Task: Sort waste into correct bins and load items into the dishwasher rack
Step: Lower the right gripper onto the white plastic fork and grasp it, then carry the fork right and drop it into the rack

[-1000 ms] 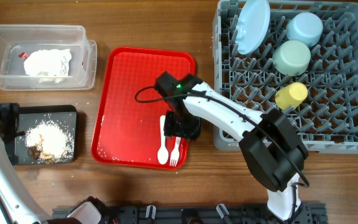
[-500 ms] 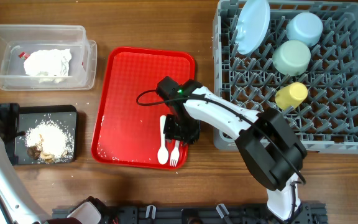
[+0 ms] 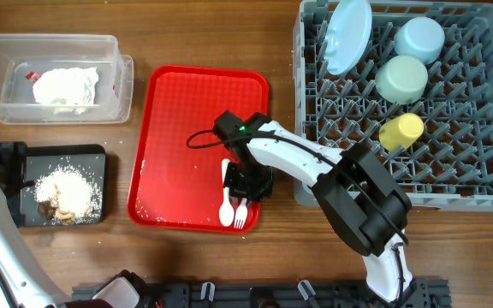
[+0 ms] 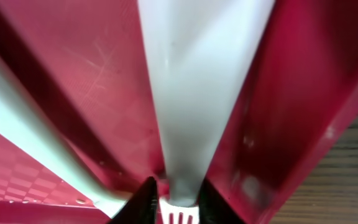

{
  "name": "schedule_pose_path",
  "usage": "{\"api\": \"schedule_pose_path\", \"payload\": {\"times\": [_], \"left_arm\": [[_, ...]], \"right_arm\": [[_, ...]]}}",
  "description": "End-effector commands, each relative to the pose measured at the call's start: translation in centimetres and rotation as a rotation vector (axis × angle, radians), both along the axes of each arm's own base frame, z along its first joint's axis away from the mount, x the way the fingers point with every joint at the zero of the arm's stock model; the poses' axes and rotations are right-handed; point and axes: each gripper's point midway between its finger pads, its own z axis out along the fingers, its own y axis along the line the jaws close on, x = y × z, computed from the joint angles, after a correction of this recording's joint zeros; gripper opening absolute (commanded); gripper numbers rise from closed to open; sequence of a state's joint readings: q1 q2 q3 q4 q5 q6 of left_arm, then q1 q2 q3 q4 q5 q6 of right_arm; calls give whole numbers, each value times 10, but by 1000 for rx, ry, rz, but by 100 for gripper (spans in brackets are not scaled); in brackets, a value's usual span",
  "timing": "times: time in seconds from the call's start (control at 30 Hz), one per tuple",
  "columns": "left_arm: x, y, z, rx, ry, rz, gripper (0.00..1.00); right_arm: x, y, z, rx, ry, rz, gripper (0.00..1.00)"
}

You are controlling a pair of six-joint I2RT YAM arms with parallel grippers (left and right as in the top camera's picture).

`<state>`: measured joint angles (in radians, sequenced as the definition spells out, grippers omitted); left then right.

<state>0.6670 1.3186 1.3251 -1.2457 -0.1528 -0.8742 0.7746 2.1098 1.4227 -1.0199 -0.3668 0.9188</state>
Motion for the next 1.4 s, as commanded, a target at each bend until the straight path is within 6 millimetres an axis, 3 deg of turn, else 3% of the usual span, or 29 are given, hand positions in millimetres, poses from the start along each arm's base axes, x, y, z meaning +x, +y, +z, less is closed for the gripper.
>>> {"api": "schedule_pose_path", "payload": {"times": [0.0, 0.47, 0.8, 1.1, 1.23, 1.37], "left_arm": [[-3, 2, -2, 6, 12, 10, 100], [-3, 2, -2, 6, 12, 10, 100], [-3, 2, -2, 6, 12, 10, 100], [-3, 2, -2, 6, 12, 10, 100], [-3, 2, -2, 6, 12, 10, 100], [-3, 2, -2, 6, 12, 10, 100]], "right_arm": [[-5, -6, -20, -51, 18, 13, 20], [12, -13, -18, -35, -21, 49, 9], [43, -23, 9, -108, -118, 112, 4], [94, -27, 66, -23, -218, 198, 4], [142, -51, 109, 30, -321, 156, 4], [183, -98, 143, 64, -438, 148, 5]]}}
